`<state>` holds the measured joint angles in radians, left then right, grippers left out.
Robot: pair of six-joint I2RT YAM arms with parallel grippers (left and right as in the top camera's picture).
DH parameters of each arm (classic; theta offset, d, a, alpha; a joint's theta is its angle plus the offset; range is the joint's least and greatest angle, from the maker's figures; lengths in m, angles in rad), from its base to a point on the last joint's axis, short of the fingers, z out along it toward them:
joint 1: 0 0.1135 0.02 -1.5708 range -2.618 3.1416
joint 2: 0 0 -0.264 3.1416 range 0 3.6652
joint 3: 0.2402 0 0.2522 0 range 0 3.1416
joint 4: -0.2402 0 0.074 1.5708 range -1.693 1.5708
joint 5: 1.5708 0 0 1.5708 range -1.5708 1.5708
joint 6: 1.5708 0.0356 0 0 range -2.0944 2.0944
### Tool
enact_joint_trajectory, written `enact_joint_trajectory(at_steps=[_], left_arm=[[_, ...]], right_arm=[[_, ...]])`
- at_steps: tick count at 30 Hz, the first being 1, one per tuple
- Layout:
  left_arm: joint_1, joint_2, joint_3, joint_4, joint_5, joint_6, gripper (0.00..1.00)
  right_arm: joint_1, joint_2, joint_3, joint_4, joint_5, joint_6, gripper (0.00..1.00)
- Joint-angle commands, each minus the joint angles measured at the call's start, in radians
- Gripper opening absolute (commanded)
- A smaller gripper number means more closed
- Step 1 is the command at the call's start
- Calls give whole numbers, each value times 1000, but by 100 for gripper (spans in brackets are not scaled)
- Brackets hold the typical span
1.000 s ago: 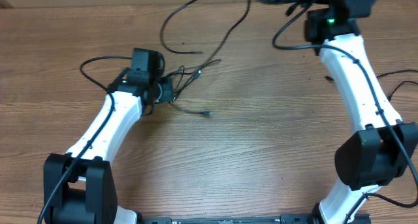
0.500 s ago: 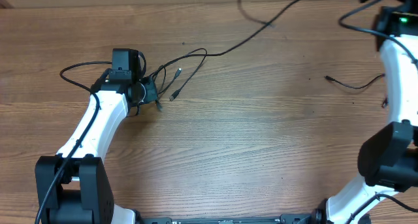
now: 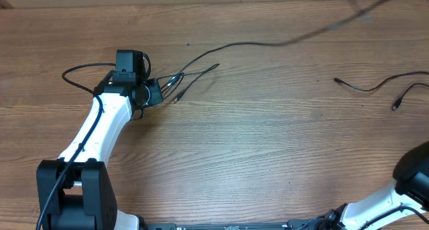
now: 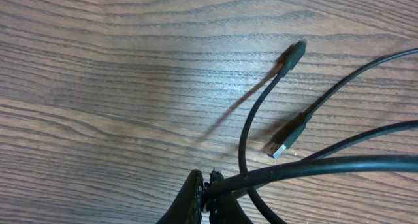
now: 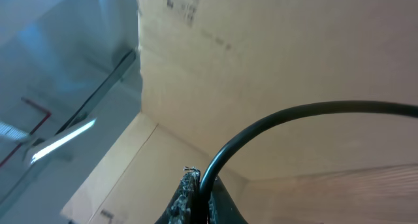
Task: Untangle cables
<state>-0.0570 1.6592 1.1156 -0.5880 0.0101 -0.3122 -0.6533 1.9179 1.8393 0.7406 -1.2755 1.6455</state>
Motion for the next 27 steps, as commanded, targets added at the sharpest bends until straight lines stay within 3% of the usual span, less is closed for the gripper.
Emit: enact_joint_trajectory(at_steps=[1,7,16,27], left_arm=[[8,8,10,2,-21,-10,4],[8,8,10,1,-21,-10,4],[8,8,10,1,-19,-10,4],[8,8,10,1,-16,-10,4]], right_arm=[[-33,-25,21,5,14,3,4],[-66,-25,21,-15,27,-50,4],[-83,-25,21,-335,52,-288,4],[-70,-25,21,-335,58,-419,4]])
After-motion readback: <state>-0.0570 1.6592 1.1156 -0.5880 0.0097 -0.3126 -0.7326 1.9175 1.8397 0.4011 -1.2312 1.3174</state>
